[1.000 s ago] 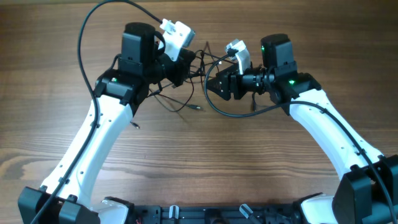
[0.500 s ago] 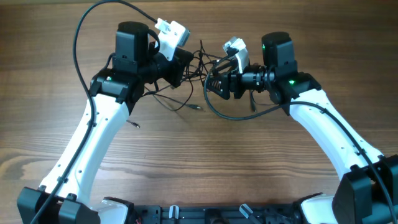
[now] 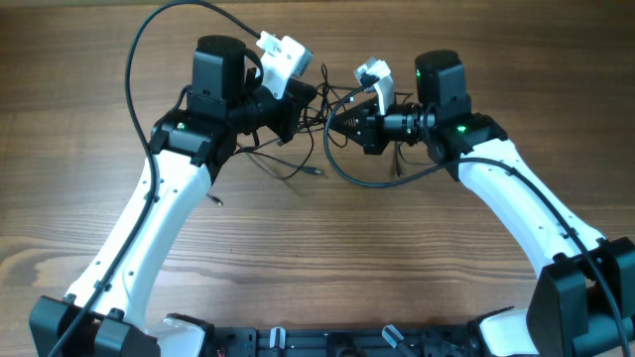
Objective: Untangle cables
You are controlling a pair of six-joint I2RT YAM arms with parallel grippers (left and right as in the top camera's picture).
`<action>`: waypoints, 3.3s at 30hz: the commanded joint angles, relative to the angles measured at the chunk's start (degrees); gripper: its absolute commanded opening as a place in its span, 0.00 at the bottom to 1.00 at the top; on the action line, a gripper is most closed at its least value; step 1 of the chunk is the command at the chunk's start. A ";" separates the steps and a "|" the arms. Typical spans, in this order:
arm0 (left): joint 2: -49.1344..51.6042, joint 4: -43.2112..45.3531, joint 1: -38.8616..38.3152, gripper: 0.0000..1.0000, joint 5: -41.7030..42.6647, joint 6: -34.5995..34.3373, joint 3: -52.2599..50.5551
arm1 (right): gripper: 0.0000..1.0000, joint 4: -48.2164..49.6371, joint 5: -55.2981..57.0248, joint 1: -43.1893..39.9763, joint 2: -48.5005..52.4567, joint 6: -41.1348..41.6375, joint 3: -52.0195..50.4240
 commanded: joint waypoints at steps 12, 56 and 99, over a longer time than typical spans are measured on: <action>0.33 -4.81 12.07 0.04 -9.49 4.44 0.79 | 0.04 -11.41 23.67 -7.67 -8.61 10.43 1.68; 13.31 -3.80 2.12 0.57 11.19 3.80 0.79 | 0.04 -42.53 49.70 1.95 -8.33 7.63 29.88; 20.35 3.54 -7.41 0.04 19.08 3.80 0.81 | 0.04 -42.97 50.82 1.90 -8.37 9.03 30.27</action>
